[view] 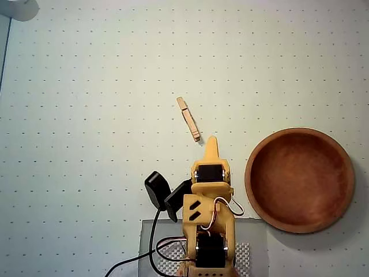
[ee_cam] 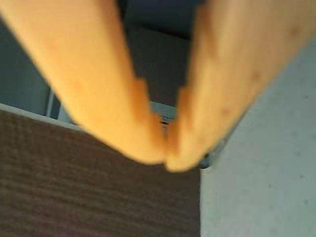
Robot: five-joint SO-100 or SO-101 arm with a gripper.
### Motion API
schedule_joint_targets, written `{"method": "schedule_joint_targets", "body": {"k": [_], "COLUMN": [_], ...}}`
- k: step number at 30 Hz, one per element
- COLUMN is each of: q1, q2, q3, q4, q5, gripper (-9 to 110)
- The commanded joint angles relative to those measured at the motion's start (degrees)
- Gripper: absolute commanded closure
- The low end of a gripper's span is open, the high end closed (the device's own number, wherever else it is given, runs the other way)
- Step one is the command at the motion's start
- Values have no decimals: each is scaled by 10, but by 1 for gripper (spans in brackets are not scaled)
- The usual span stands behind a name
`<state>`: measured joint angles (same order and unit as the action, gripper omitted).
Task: Grasp a clothespin and put it in the bowl.
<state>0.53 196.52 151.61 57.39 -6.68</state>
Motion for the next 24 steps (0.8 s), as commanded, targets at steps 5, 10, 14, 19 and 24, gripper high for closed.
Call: {"method": "schedule_joint_targets", "body": {"k": [5, 10, 14, 19, 24], "q1": [4, 4, 4, 4, 4], "q2": [0, 0, 0, 0, 0], "q3": [-44, -43, -43, -43, -43], "q4": [2, 2, 2, 2, 2], "q5": [-77, -89, -89, -89, -89], "gripper": [104, 104, 104, 104, 104]}}
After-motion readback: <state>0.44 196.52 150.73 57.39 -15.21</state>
